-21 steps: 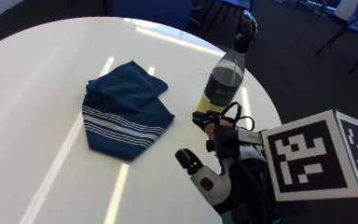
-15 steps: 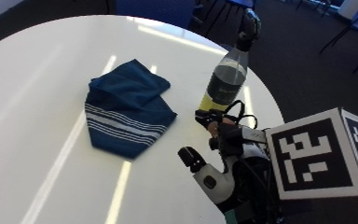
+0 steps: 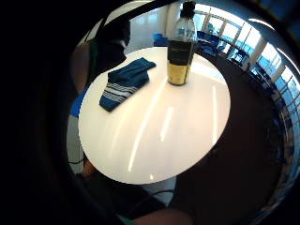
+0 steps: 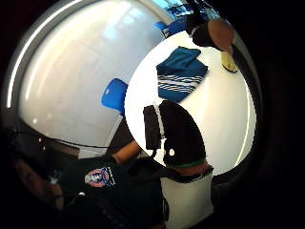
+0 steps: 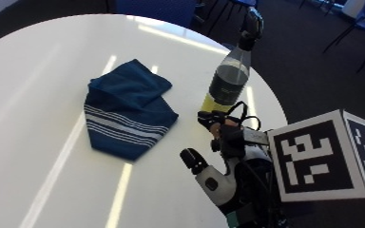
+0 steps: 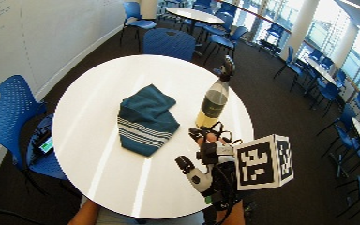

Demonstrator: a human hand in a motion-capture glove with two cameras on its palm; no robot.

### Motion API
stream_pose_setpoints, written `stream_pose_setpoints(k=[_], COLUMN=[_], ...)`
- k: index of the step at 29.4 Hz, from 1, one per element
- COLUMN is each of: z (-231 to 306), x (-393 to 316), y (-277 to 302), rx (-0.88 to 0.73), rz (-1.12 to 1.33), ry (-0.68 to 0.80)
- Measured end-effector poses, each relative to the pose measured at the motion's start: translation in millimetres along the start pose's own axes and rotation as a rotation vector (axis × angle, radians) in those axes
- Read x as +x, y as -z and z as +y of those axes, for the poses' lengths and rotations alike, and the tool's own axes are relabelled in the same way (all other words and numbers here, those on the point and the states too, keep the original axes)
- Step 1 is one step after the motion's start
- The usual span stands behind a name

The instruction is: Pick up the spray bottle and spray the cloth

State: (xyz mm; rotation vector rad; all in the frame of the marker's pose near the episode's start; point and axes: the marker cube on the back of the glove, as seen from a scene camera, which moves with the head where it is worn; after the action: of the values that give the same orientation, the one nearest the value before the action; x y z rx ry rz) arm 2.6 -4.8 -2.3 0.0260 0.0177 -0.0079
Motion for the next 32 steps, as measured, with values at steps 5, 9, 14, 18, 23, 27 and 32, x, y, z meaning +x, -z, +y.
stream_pose_setpoints(k=[5, 9, 14, 18, 23, 27, 32], z=[-1.7, -6.1, -14.9, -24.7, -44.8, -59.4, -80.4], x=[-0.2, 1.1, 8.7, 17.3, 29.9, 39.3, 56.5], y=[2.1, 2.9, 1.0, 0.4, 1.8, -1.6, -12.8], rx=[0.042, 0.060, 0.087, 0.147, 0.214, 0.211, 0.240], rz=[-0.009, -0.013, -0.004, -0.023, -0.063, -0.102, -0.144], ry=[0.001, -0.013, -0.051, -0.112, -0.172, -0.213, -0.311])
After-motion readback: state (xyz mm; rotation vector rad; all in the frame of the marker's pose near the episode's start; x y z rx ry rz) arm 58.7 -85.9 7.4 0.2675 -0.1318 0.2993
